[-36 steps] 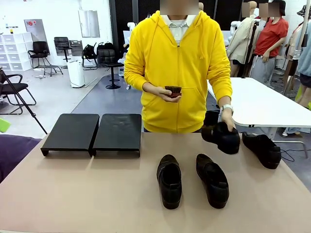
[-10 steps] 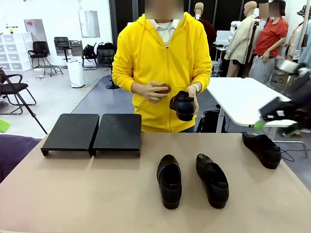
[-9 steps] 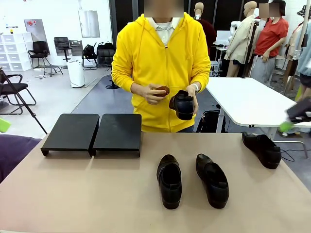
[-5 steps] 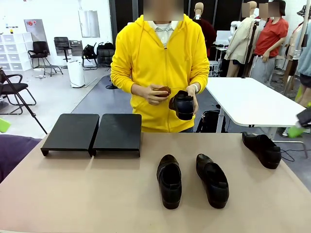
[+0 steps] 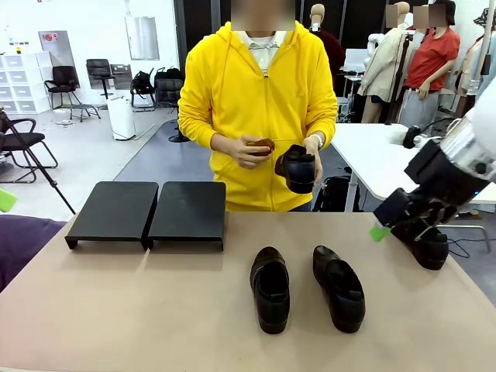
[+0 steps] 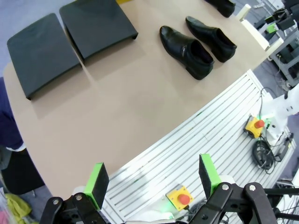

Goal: Organize the shoes by placing them on the stand.
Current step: Pick up one Shoe and place it in the middle of the table.

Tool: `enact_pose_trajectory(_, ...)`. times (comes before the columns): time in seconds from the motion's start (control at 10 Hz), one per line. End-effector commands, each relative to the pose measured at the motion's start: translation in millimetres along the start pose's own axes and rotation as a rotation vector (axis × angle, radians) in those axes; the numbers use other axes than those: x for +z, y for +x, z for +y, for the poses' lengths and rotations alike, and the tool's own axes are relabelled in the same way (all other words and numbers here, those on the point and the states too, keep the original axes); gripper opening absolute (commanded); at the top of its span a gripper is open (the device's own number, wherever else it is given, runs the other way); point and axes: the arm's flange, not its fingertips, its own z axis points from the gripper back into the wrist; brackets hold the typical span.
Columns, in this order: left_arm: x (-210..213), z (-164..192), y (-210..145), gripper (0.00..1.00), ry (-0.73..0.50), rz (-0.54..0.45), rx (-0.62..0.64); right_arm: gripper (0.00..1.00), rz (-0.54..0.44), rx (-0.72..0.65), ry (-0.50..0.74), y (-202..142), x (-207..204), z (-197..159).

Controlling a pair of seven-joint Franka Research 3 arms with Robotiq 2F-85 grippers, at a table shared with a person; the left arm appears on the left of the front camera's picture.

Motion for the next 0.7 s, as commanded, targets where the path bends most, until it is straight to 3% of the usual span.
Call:
enact_pose_trajectory(0.0, 0.3, 0.4, -0.1, 1.0, -0.021, -0.002, -0.013, 1.0, -0.023, 0.029, 0.083, -25.1, 63.3, -36.6)
enact_pose_trajectory(0.3, 0.3, 0.4, -0.1, 1.0, -0.021, -0.002, -0.013, 1.0, 0.057, 0.019, 0.101, -98.2, 176.6, -88.0)
enact_pose_trajectory(0.6, 0.3, 0.4, -0.1, 1.0, -0.021, -0.002, -0.013, 1.0, 0.023, -0.109, 0.087, -145.7, 237.0, -123.5)
